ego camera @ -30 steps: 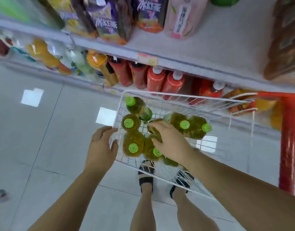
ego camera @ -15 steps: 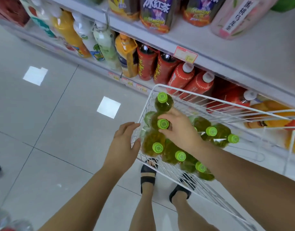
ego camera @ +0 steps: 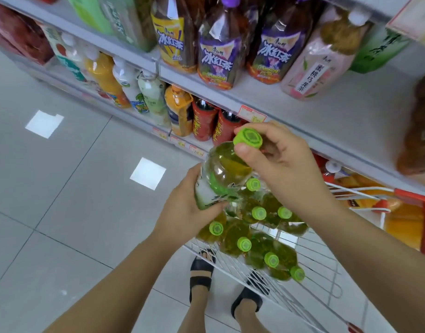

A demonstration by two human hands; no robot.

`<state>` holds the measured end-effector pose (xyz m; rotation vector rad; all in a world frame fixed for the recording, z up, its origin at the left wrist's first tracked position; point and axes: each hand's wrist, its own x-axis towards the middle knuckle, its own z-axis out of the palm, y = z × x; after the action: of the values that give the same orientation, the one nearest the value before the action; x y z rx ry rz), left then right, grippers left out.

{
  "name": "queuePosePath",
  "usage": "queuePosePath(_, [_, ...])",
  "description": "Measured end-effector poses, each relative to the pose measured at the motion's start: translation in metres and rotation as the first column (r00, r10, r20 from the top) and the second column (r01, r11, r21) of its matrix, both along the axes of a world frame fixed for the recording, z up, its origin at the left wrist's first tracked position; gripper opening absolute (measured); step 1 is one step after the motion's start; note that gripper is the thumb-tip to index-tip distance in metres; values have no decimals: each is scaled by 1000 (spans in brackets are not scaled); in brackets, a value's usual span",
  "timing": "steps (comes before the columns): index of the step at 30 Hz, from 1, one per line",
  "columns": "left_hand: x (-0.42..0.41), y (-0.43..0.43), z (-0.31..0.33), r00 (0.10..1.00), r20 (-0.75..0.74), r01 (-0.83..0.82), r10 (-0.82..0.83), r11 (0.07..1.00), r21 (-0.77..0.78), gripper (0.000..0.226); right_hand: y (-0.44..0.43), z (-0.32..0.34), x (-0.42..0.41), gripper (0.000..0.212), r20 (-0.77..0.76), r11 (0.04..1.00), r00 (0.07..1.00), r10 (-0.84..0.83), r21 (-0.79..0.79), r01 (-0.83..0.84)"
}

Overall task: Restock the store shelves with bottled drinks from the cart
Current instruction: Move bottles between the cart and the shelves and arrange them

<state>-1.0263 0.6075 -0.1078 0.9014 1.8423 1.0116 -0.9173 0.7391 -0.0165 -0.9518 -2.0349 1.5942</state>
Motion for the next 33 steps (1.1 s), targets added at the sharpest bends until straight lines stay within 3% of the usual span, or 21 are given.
queuePosePath(2, [-5,-6,5,997,-32,-64,64,998,3,65,2,-2,-6,16,-65,995,998,-7,-100,0])
queuePosePath(4, [-8,-15,7,992,-37,-124,123,992,-16,63,5,-22,-3,21,-9,988,999,-44,-151,42])
queuePosePath(6, [-12,-24,6,981,-15,-196,195,979,-47,60,7,-60,9,24,217,993,973,-82,-66,99])
queuePosePath(9, [-19,-34,-1,956,20,-289,292,953,-96,57,4,-120,35,40,619,984,780,-89,176,-27])
queuePosePath(12, [-24,-42,-8,941,19,-334,338,936,-110,57,-3,-151,42,53,713,976,699,-54,184,-113])
queuePosePath(15, [-26,-47,-14,935,23,-349,354,930,-118,59,-4,-166,29,50,750,961,659,-64,225,-162])
queuePosePath(23, [-5,-55,-4,919,6,-390,395,910,-141,62,-3,-141,23,21,595,956,788,-161,294,-27])
queuePosePath(30, [45,-23,80,943,47,-330,330,944,-9,73,5,11,83,18,372,947,880,-297,231,222])
queuePosePath(33, [73,6,128,975,68,-219,213,970,109,70,15,79,117,19,278,908,888,-367,313,277])
